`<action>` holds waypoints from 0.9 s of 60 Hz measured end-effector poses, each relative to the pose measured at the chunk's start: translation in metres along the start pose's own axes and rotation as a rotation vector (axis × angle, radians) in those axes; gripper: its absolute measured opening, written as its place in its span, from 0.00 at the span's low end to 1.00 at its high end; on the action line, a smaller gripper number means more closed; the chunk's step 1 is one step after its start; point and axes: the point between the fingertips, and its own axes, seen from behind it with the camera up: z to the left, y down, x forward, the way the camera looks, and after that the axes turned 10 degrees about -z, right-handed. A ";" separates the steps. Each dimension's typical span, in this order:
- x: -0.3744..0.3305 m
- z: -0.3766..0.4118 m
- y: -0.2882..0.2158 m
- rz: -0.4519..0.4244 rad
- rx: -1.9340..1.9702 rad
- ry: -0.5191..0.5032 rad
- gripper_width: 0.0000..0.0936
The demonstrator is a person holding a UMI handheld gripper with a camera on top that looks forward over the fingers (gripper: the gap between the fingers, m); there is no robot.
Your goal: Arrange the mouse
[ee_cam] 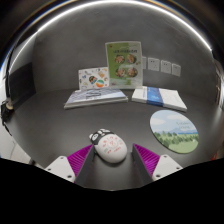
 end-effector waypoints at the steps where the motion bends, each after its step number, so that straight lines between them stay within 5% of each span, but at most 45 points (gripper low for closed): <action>1: 0.004 -0.003 -0.002 -0.003 0.000 0.000 0.87; 10: 0.033 -0.001 -0.013 -0.002 -0.026 -0.052 0.85; 14: 0.039 0.001 -0.015 0.001 -0.029 -0.062 0.59; 20: 0.040 0.001 -0.015 0.011 -0.050 -0.053 0.47; 29: 0.033 0.012 -0.027 0.045 0.027 -0.072 0.44; 36: 0.019 -0.007 -0.106 -0.103 0.004 -0.040 0.44; 44: 0.007 -0.100 -0.179 -0.225 -0.067 0.131 0.44; 54: 0.025 -0.208 -0.128 -0.102 -0.067 0.244 0.44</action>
